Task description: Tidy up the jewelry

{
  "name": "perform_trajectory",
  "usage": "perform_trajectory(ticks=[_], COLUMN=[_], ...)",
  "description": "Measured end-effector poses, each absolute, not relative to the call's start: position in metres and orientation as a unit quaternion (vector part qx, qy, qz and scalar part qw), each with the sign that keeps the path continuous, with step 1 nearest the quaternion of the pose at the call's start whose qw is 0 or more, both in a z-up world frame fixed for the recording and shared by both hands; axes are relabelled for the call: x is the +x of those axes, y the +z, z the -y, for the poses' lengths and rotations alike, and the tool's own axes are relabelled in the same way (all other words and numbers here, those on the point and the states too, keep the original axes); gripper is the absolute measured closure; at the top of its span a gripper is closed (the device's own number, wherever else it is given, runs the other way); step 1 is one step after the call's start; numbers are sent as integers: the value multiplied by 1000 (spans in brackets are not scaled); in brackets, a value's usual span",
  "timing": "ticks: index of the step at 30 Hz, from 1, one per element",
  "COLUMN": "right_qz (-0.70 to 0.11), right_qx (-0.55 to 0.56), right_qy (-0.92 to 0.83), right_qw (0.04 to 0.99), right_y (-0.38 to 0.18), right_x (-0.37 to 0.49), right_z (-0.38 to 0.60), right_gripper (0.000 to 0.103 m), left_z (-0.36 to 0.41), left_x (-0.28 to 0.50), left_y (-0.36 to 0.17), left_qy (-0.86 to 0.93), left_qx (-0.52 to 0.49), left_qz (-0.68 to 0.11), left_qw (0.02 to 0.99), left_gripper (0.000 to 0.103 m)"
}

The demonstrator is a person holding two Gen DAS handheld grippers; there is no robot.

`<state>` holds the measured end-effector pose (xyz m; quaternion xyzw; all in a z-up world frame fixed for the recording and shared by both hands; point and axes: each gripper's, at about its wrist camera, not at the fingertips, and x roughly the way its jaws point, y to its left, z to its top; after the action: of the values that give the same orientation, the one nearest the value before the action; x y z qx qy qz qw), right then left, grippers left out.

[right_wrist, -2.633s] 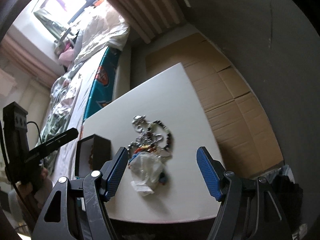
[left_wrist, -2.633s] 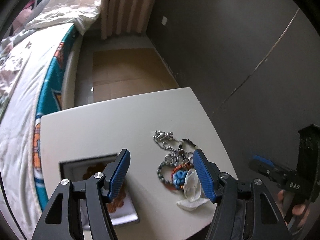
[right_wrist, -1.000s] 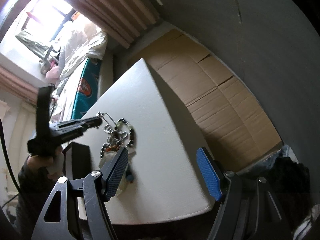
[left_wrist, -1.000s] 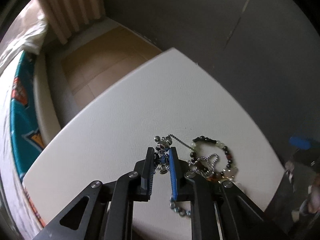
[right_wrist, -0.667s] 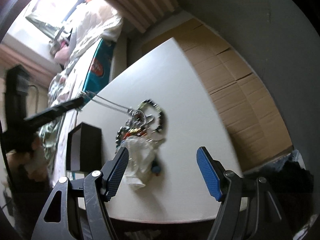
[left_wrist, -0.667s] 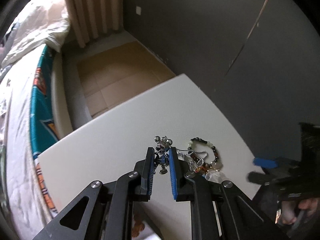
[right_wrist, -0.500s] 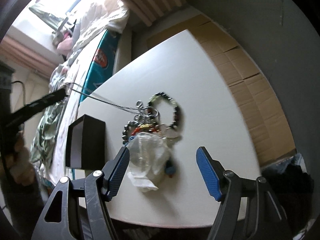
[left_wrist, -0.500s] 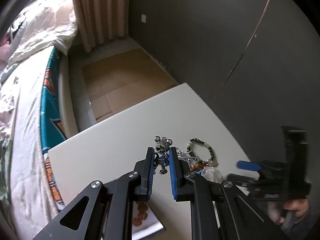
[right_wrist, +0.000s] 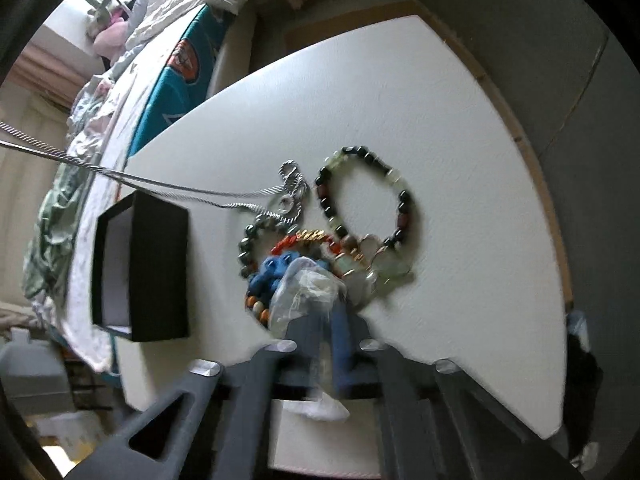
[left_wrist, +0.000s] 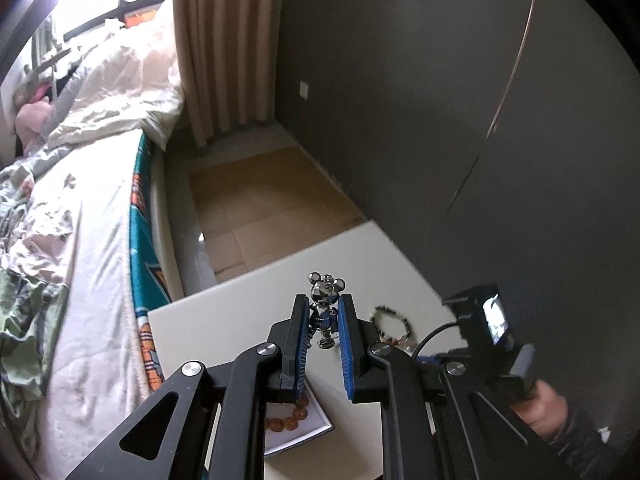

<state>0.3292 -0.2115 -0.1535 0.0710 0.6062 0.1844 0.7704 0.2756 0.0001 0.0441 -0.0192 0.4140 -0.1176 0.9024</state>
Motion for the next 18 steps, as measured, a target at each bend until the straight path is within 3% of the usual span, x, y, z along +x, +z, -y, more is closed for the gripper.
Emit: perform_trajectory(ticks=[18], right_qz=[-504], right_qx=[91], right_qy=[227], right_qw=[828], right_y=[-46], right_x=[280], right_z=[207], right_gripper=[99], left_z=[-14], left_x=[222], left_y=[151], left_qy=[-111], left_qx=[0], left_qz=[-311], left_qw=[944], left_gripper=[88])
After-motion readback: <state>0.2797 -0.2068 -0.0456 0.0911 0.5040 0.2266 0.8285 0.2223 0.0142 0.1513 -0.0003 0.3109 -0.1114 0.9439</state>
